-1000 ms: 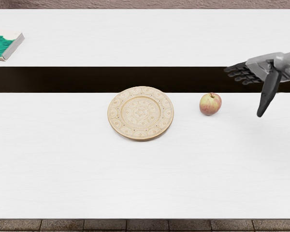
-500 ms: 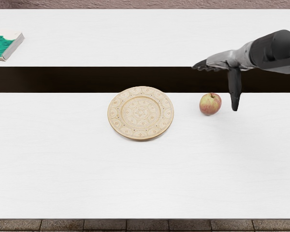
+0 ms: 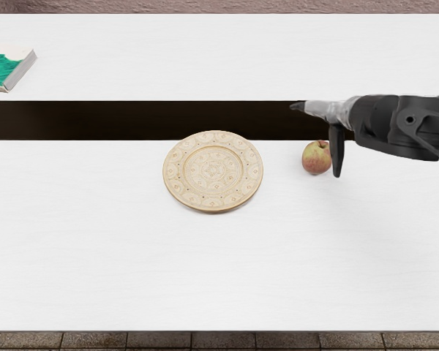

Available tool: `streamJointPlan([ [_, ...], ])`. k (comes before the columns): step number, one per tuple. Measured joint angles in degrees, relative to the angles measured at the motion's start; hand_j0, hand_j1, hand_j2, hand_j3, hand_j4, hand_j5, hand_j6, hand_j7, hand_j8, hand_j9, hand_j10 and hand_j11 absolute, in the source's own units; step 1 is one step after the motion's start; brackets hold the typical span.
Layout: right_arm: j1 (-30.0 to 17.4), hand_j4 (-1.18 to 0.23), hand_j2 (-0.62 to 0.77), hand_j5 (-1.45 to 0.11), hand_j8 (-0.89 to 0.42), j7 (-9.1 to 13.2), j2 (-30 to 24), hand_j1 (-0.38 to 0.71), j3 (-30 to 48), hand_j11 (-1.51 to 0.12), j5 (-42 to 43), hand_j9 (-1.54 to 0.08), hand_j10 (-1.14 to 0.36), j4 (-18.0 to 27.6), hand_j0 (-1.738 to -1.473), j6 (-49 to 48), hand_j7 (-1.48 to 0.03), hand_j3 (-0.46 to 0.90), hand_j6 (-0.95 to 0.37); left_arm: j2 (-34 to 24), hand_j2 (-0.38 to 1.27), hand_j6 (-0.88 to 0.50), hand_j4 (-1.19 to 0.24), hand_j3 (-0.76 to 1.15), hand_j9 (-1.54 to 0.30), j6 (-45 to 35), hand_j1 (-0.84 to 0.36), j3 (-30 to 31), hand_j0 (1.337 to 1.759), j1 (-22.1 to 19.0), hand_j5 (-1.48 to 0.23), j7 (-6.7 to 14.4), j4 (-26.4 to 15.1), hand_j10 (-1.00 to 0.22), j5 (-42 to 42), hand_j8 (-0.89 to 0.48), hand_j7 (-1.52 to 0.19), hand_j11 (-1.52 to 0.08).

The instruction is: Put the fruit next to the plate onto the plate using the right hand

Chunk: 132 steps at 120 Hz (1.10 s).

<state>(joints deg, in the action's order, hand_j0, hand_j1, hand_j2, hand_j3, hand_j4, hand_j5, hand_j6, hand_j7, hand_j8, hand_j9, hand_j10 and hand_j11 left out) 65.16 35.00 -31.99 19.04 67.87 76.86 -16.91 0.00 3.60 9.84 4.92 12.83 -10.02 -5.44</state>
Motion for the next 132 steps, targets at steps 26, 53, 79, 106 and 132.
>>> streamJointPlan([
  [26, -3.47, 0.0, 0.0, 0.0, 0.0, 0.0, 0.36, -0.35, -0.06, 0.0, 3.51, 0.0, 0.0, -0.04, -1.658, 3.48, 0.0, 0.0, 0.0, 0.0, 0.0, 0.0, 0.0, 0.0, 0.0, 0.0, 0.35, 0.0, 1.658, 0.0, 0.0, 0.0, 0.0, 0.0, 0.01, 0.0, 0.0, 0.0],
  [53, -5.23, -0.03, 0.0, -0.03, -0.03, 0.0, 0.52, -0.32, -0.06, -0.03, 5.08, -0.03, -0.03, -0.5, -1.658, 5.17, -0.03, 0.0, -0.03, 0.0, 0.0, 0.0, 0.0, 0.0, 0.0, 0.0, 0.35, 0.0, 1.658, 0.0, 0.0, 0.0, 0.0, 0.0, 0.03, 0.0, 0.0, 0.0],
  [79, -6.4, -0.1, -0.02, -0.12, -0.1, 0.0, 2.3, -0.24, -0.08, -0.12, 6.53, -0.12, -0.1, -2.16, -1.658, 6.13, -0.12, 0.0, -0.1, 0.0, 0.0, 0.0, 0.0, 0.0, 0.0, 0.0, 0.35, 0.0, 1.658, 0.0, 0.0, 0.0, 0.0, 0.0, 0.02, 0.0, 0.0, 0.0],
  [106, -7.33, -0.15, -0.03, -0.19, -0.15, 0.0, 3.28, -0.18, -0.43, -0.19, 8.77, -0.19, -0.15, -3.19, -1.658, 7.42, -0.19, 0.0, -0.15, 0.0, 0.0, 0.0, 0.0, 0.0, 0.0, 0.0, 0.35, 0.0, 1.658, 0.0, 0.0, 0.0, 0.0, 0.0, 0.02, 0.0, 0.0, 0.0],
  [132, -7.48, -0.16, -0.03, -0.2, -0.16, 0.0, 3.7, -0.16, -1.86, -0.2, 10.68, -0.2, -0.16, -3.32, -1.658, 7.79, -0.2, 0.0, -0.16, 0.0, 0.0, 0.0, 0.0, 0.0, 0.0, 0.0, 0.35, 0.0, 1.658, 0.0, 0.0, 0.0, 0.0, 0.0, 0.02, 0.0, 0.0, 0.0],
])
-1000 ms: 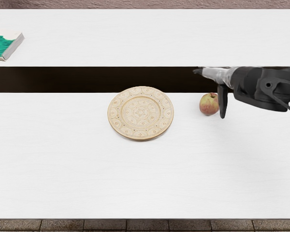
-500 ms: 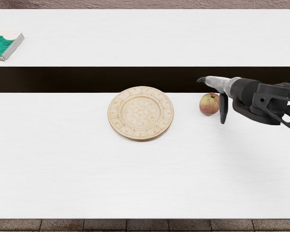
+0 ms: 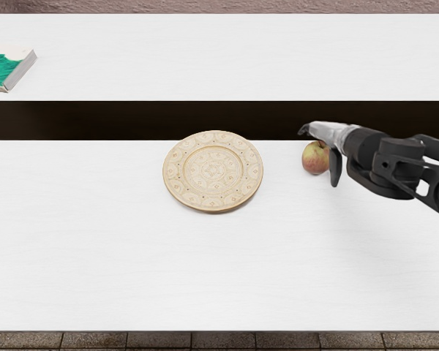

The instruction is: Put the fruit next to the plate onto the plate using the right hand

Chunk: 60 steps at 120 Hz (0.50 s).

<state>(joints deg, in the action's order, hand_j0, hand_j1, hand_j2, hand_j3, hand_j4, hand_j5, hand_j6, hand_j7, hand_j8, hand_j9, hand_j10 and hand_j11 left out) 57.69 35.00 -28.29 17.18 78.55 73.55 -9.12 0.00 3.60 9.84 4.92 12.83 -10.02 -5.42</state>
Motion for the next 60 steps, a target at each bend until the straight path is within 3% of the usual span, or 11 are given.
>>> streamJointPlan([
  [60, 0.06, -0.19, -0.03, -0.24, -0.19, 0.0, 0.07, -0.13, -0.65, -0.24, 0.5, -0.24, -0.19, -0.86, -1.658, 1.51, -0.24, 0.0, -0.19, 0.0, 0.0, 0.0, 0.0, 0.0, 0.0, 0.0, 0.35, 0.0, 1.658, 0.0, 0.0, 0.0, 0.0, 0.0, 0.0, 0.0, 0.0, 0.0],
])
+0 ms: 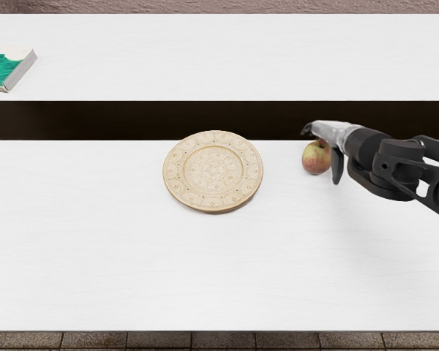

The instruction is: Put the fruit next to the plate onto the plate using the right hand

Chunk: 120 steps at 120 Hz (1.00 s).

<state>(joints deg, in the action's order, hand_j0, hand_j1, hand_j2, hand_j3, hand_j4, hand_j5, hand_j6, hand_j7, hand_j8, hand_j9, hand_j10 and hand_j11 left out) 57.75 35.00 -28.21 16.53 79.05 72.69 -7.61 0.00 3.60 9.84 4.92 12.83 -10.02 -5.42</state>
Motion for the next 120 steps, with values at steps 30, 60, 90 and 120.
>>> streamJointPlan([
  [30, -0.31, -0.23, -0.04, -0.29, -0.23, 0.0, 1.64, -0.08, -0.54, -0.29, 1.12, -0.29, -0.22, -0.65, -1.658, 2.06, -0.29, 0.0, -0.23, 0.0, 0.0, 0.0, 0.0, 0.0, 0.0, 0.0, 0.35, 0.0, 1.658, 0.0, 0.0, 0.0, 0.0, 0.0, 0.03, 0.0, 0.0, 0.0],
  [60, -0.9, -0.24, -0.04, -0.31, -0.24, 0.0, 2.21, -0.07, -0.69, -0.31, 1.56, -0.31, -0.24, -0.88, -1.658, 2.55, -0.31, 0.0, -0.24, 0.0, 0.0, 0.0, 0.0, 0.0, 0.0, 0.0, 0.35, 0.0, 1.658, 0.0, 0.0, 0.0, 0.0, 0.0, -0.01, 0.0, 0.0, 0.0],
  [90, -1.33, -0.29, -0.05, -0.37, -0.29, 0.0, 2.06, -0.01, -0.71, -0.37, 1.6, -0.37, -0.29, -0.88, -1.658, 2.59, -0.37, 0.0, -0.29, 0.0, 0.0, 0.0, 0.0, 0.0, 0.0, 0.0, 0.35, 0.0, 1.658, 0.0, 0.0, 0.0, 0.0, 0.0, -0.01, 0.0, 0.0, 0.0],
  [120, -1.45, -0.39, -0.07, -0.5, -0.39, 0.0, 1.96, 0.11, -0.63, -0.5, 1.53, -0.5, -0.39, -0.97, -1.658, 2.6, -0.5, 0.0, -0.39, 0.0, 0.0, 0.0, 0.0, 0.0, 0.0, 0.0, 0.35, 0.0, 1.658, 0.0, 0.0, 0.0, 0.0, 0.0, -0.01, 0.0, 0.0, 0.0],
])
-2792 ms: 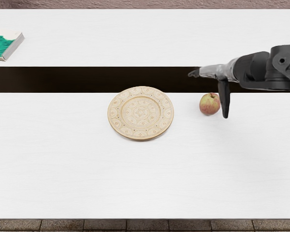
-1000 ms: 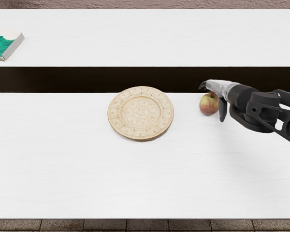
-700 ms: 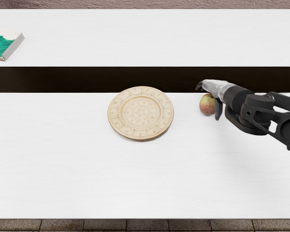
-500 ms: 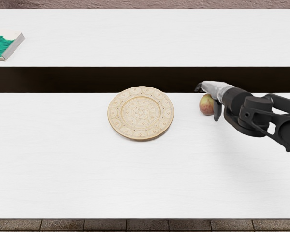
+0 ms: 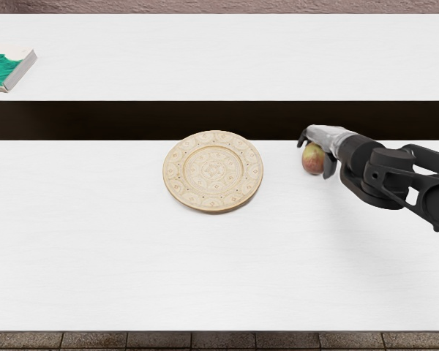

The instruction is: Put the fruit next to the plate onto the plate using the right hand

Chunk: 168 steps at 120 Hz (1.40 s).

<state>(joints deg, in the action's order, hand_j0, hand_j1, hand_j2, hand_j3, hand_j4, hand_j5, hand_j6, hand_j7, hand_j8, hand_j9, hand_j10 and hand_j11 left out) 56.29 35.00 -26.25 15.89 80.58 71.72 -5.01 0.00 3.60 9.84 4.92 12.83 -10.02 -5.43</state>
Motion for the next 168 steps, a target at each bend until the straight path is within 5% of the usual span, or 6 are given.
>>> streamJointPlan([
  [35, -0.07, -0.54, -0.01, -0.71, -0.33, 0.0, -0.01, 0.18, 0.08, -0.73, -0.38, -0.72, -0.51, -0.34, -1.652, 0.0, -0.7, 0.0, -0.39, 0.0, 0.0, 0.0, 0.0, 0.0, 0.0, 0.0, 0.35, -0.01, 1.658, 0.0, 0.0, -0.01, 0.0, 0.0, 0.01, 0.0, 0.0, 0.0],
  [44, -0.08, -0.56, 0.1, -0.76, -0.35, -0.01, 0.03, 0.19, 0.11, -0.78, -0.35, -0.78, -0.52, -0.38, -1.651, 0.03, -0.76, 0.0, -0.38, 0.0, 0.0, 0.0, 0.0, 0.0, 0.0, 0.0, 0.35, -0.01, 1.658, 0.0, 0.0, 0.0, 0.0, 0.0, 0.01, 0.0, 0.0, 0.0],
  [108, 1.19, -0.37, 0.19, -1.02, -0.18, 0.0, 0.03, 0.29, 0.99, -1.02, -2.71, -1.02, -0.38, 0.07, -1.641, -0.27, -0.96, 0.0, -0.21, 0.0, 0.0, 0.0, 0.0, 0.0, 0.0, 0.0, 0.35, -0.01, 1.658, 0.0, 0.0, 0.0, 0.0, 0.0, 0.02, 0.0, 0.0, 0.0],
  [168, 5.59, -0.37, 0.18, -1.05, -0.17, 0.01, 0.55, 0.28, 1.46, -1.02, -3.95, -1.03, -0.38, 11.05, -1.641, -0.53, -0.98, 0.0, -0.21, 0.0, 0.0, 0.0, 0.0, 0.0, 0.0, 0.0, 0.35, 0.0, 1.658, 0.0, 0.0, 0.0, 0.0, 0.0, 0.02, 0.0, 0.0, 0.0],
])
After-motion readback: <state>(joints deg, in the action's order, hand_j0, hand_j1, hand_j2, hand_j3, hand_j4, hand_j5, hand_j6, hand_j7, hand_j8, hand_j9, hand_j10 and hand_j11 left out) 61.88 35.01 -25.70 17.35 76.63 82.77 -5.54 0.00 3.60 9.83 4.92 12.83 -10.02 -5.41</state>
